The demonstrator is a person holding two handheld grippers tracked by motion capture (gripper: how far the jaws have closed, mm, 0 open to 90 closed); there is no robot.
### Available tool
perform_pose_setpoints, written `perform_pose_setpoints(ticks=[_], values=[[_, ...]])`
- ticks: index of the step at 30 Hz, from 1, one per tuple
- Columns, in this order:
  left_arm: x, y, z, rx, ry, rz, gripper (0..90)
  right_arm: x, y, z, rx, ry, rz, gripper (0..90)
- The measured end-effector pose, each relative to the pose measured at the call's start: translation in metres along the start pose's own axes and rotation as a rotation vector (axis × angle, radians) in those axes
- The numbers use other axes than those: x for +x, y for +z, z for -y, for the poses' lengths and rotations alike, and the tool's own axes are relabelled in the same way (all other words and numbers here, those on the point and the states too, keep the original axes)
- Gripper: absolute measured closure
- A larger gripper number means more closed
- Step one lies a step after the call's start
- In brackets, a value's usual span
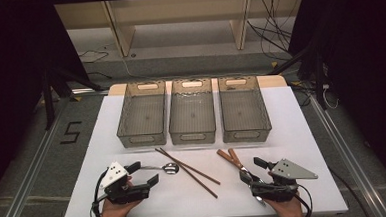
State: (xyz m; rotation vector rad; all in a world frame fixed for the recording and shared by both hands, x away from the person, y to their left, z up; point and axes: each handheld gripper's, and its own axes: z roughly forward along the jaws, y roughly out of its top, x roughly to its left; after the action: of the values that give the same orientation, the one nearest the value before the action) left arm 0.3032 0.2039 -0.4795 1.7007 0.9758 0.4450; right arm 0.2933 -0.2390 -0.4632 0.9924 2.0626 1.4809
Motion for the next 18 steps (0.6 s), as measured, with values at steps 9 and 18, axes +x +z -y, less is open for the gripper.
perform_pose_setpoints(ticks=[9, 18], values=[[-0.0002, -0.0001, -0.0004, -0.004, -0.005, 0.003, 15.8, 0.0034, 0.0017, -0.0025, 0.006, -0.009, -0.004, 30.1], [-0.0004, 0.0001, -0.0003, -0.002, -0.002, 0.003, 15.8, 0.0046, 0.0028, -0.0056, 0.014, -0.008, -0.011, 30.8]])
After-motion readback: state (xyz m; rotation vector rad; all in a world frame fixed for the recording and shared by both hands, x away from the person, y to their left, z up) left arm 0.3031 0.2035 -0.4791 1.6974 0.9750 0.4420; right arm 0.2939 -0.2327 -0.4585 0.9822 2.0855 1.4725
